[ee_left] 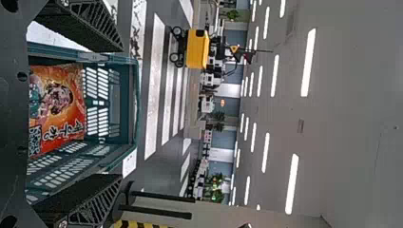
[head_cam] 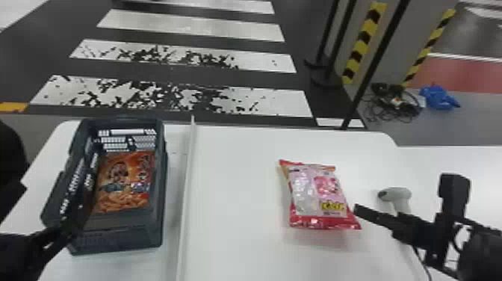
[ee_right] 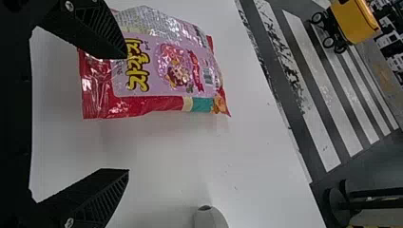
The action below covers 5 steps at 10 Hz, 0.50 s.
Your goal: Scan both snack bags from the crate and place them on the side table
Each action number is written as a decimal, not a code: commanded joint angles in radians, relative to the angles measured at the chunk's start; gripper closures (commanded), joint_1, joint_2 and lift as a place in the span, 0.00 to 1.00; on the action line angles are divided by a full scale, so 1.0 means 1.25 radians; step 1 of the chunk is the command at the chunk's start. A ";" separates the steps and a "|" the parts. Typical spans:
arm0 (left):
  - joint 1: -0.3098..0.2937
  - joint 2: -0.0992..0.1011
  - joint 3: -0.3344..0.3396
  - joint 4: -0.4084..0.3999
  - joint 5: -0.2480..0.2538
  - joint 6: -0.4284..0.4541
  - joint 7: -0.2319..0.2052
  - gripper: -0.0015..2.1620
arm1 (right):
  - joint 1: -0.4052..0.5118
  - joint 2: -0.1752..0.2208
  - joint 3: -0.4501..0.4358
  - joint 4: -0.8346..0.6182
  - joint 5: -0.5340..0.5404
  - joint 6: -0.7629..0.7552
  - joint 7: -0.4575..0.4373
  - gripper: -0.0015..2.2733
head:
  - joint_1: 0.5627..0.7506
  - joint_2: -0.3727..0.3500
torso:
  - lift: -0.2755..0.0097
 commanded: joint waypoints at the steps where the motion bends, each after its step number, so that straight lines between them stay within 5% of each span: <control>1: 0.001 0.000 0.000 0.000 0.000 0.000 0.000 0.02 | -0.009 -0.004 0.041 0.004 0.018 -0.003 0.002 0.03 | 0.70 0.34 | 0.62; 5: 0.005 0.001 0.002 0.003 0.001 -0.005 -0.001 0.02 | -0.039 -0.009 0.130 0.065 0.101 -0.035 0.022 0.03 | 0.70 0.43 | 0.62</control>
